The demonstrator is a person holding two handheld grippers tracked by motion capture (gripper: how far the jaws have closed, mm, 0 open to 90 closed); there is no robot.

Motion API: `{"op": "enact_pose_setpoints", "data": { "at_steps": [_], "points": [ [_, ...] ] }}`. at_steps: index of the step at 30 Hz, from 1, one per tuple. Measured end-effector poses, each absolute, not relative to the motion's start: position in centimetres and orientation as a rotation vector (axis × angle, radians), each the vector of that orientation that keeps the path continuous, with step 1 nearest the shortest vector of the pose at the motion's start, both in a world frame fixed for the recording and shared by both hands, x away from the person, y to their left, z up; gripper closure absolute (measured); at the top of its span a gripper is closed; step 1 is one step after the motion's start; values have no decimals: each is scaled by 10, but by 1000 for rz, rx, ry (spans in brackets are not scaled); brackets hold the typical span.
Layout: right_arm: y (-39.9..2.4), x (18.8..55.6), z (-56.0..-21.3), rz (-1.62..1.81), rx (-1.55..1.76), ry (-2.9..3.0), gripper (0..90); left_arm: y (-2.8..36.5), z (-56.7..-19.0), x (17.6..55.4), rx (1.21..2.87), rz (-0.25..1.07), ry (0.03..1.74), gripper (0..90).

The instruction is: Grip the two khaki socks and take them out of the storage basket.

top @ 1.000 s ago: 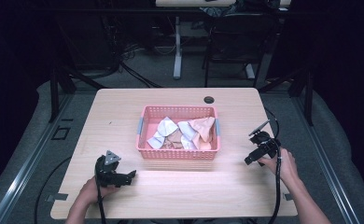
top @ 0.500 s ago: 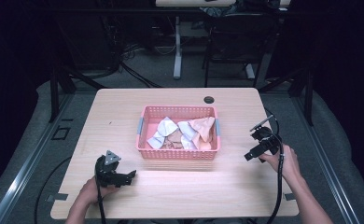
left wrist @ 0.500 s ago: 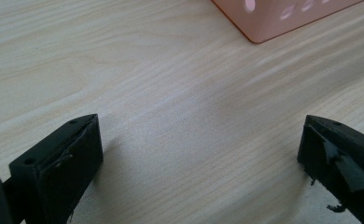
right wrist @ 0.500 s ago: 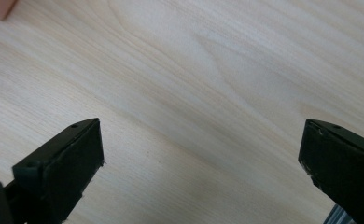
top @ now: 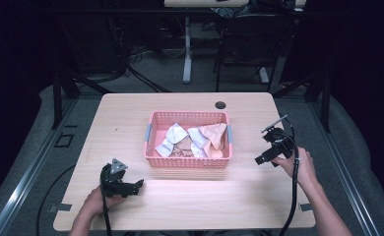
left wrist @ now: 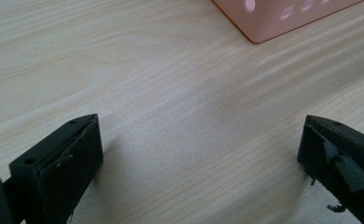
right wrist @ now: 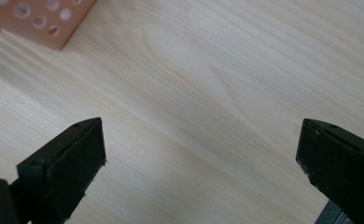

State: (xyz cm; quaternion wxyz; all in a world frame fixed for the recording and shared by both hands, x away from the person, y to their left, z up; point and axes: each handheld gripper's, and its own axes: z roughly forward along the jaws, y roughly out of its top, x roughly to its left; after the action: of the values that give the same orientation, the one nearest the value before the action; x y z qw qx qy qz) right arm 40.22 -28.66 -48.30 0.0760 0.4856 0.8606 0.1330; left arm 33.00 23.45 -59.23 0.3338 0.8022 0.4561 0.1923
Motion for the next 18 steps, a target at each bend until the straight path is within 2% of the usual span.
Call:
{"op": "enact_pose_setpoints", "data": {
  "at_steps": [18],
  "points": [
    [-249, 413, -437, 574, 1347, 2535, 37, 234, -592, 330, 2093, 503, 1192, 1]
  ]
}}
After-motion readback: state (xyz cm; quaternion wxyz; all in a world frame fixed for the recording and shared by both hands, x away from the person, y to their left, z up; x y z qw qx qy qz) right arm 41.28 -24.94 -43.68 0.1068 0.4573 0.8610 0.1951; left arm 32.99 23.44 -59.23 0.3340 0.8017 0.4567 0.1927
